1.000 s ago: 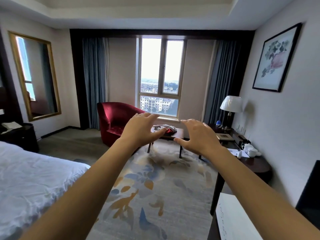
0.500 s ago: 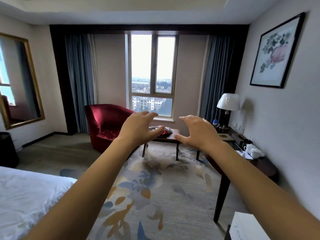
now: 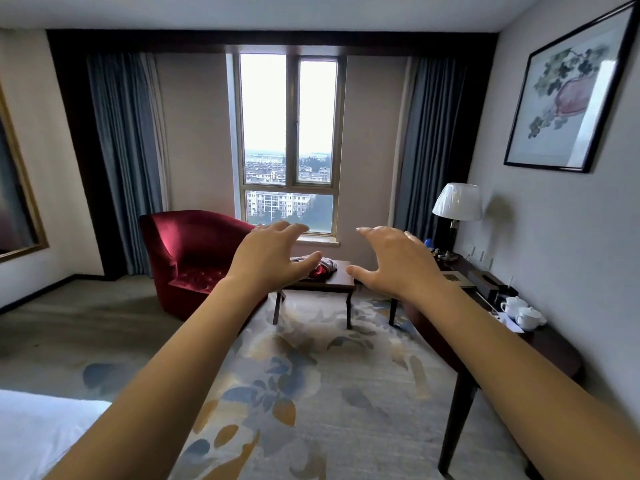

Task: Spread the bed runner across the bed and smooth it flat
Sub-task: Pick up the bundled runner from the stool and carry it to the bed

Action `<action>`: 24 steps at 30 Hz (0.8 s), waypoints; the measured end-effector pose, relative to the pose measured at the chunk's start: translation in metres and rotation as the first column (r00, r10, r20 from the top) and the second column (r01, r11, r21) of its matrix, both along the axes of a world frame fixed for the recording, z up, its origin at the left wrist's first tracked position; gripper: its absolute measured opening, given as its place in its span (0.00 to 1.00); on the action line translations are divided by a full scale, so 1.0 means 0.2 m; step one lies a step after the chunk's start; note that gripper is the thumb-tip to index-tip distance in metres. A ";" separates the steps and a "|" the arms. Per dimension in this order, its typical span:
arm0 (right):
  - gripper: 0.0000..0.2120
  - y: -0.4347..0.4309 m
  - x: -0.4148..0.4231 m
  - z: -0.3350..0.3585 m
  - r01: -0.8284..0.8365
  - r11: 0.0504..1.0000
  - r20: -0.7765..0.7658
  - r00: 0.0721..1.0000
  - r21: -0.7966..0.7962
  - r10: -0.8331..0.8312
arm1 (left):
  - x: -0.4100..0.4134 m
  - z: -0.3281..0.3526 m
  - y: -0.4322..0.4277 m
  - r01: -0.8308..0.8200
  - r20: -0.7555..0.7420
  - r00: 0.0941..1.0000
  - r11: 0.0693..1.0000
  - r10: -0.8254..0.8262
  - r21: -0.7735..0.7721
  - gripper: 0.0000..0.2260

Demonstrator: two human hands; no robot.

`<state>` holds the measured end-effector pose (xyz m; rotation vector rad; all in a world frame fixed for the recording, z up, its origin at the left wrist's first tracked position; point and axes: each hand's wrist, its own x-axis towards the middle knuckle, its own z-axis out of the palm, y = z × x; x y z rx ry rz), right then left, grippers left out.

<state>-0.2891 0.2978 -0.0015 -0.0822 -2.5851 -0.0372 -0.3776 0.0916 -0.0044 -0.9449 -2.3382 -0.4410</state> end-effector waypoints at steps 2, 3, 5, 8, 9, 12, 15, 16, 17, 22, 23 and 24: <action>0.37 0.06 -0.15 -0.02 -0.002 1.000 0.011 1.000 0.009 0.002 | -0.14 -0.01 0.08 0.011 -0.001 1.000 1.000 -0.011 0.004 0.26; 0.36 0.08 -0.21 -0.02 -0.005 1.000 0.017 1.000 0.013 0.005 | -0.19 -0.02 0.11 0.014 0.000 1.000 1.000 -0.014 0.005 0.26; 0.36 0.17 -0.39 -0.04 -0.007 1.000 0.018 1.000 0.013 0.006 | -0.35 -0.04 0.21 0.019 0.006 1.000 1.000 -0.019 0.005 0.26; 0.36 0.31 -0.65 -0.05 -0.012 1.000 -0.004 1.000 0.014 0.012 | -0.60 -0.07 0.36 0.014 0.007 1.000 1.000 -0.014 0.013 0.26; 0.36 0.36 -0.73 -0.05 -0.015 1.000 -0.007 1.000 0.009 0.015 | -0.68 -0.06 0.41 0.008 0.011 1.000 1.000 -0.008 0.013 0.27; 0.36 0.50 -0.98 -0.04 -0.021 1.000 0.011 1.000 -0.004 0.021 | -0.93 -0.05 0.56 -0.007 0.022 1.000 1.000 0.007 0.001 0.27; 0.36 0.64 -1.22 -0.05 -0.028 1.000 0.002 1.000 -0.012 0.028 | -1.17 -0.06 0.70 -0.005 0.035 0.999 1.000 0.004 0.028 0.27; 0.36 0.68 -1.29 -0.04 -0.026 1.000 -0.003 1.000 -0.015 0.026 | -1.24 -0.07 0.74 -0.001 0.037 0.999 0.999 0.000 0.034 0.27; 0.36 0.72 -1.37 -0.04 -0.022 1.000 -0.001 1.000 -0.016 0.022 | -1.32 -0.07 0.78 0.001 0.040 0.999 1.000 -0.003 0.031 0.27; 0.35 0.88 -1.76 -0.06 -0.023 1.000 0.013 1.000 -0.008 0.023 | -1.71 -0.06 0.95 -0.005 0.050 0.999 1.000 0.004 0.026 0.26; 0.35 0.91 -1.85 -0.06 -0.022 1.000 0.014 1.000 -0.007 0.022 | -1.80 -0.06 0.97 -0.005 0.051 0.999 0.999 0.003 0.035 0.26; 0.35 0.93 -1.94 -0.06 -0.019 1.000 0.016 1.000 -0.004 0.019 | -1.89 -0.06 1.00 -0.003 0.053 0.999 0.999 0.001 0.042 0.26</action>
